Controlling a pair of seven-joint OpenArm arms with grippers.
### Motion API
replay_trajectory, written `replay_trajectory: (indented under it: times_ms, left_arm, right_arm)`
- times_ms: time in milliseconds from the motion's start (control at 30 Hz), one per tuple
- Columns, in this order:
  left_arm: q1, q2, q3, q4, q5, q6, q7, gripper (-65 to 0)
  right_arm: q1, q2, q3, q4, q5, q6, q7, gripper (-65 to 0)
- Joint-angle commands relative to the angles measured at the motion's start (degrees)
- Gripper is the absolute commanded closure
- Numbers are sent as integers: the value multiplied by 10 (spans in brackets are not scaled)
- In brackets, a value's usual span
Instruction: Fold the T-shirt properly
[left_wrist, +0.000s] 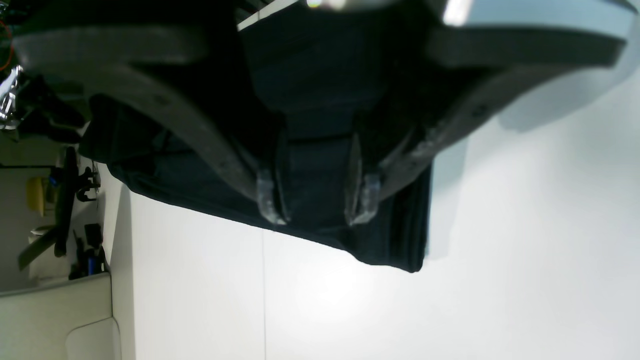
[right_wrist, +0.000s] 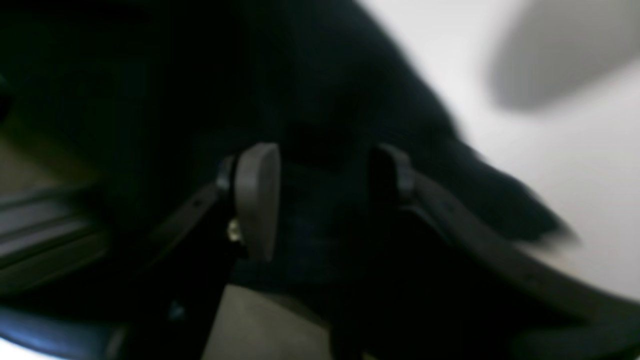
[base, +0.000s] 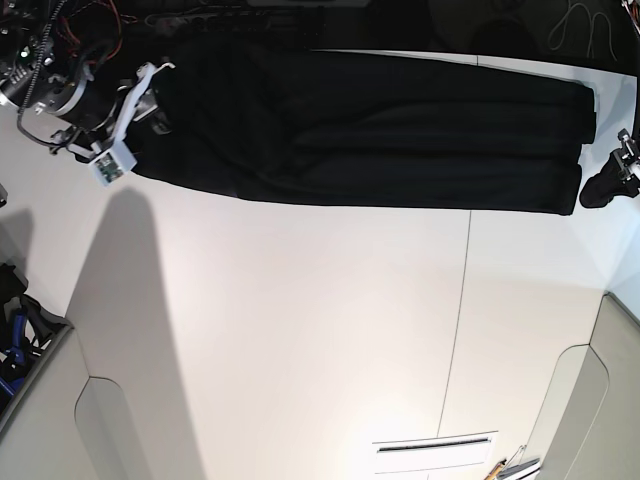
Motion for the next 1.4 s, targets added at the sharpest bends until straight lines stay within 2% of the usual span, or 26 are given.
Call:
replay_trajectory:
  times_ms: [0, 67, 200, 300, 400, 500, 567, 800, 1000, 1100, 1233, 1367]
  left_arm:
    - [-4, -17, -5, 9, -15, -5, -7, -220]
    - [-4, -17, -5, 9, -15, -5, -7, -220]
    - [-4, -17, -5, 9, -15, -5, -6, -220]
    - [-4, -17, -5, 9, -15, -5, -7, -220]
    - [-4, -17, -5, 9, -15, -5, -7, -220]
    - [-4, -16, -5, 9, -15, -5, -7, -220]
    - [-4, -16, -5, 9, -15, -5, -7, -220]
    - [-4, -16, -5, 9, -15, -5, -7, -220]
    - [-4, -16, -5, 9, -15, -5, -6, -220]
    - [-4, -16, -5, 9, -15, -5, -7, -220]
    - [-4, -16, -5, 9, -15, -5, -6, -220]
    - [-4, -16, -5, 9, -14, -5, -6, -220]
  right_arm:
    - [1, 4, 26, 11, -3, -19, 10, -289]
    - [1, 3, 75, 11, -17, -44, 12, -289]
    - [0, -16, 180, 10, -21, -64, 13, -289]
    - [0, -42, 239, -3, 21, -68, 13, -288]
    - [1, -70, 270, -28, 49, -67, 13, -288]
    - [1, -81, 277, -65, 79, -64, 18, -288]
    - [2, -85, 277, -92, 109, -50, 20, -288]
    - [46, -86, 276, -161, 173, -30, 21, -288]
    - [77, -86, 273, -172, 184, -20, 15, -281]
    - [76, -86, 266, -172, 184, -20, 12, -258]
    - [76, -86, 266, -172, 184, -20, -18, -258]
    - [66, -86, 266, -172, 184, -20, -24, -258]
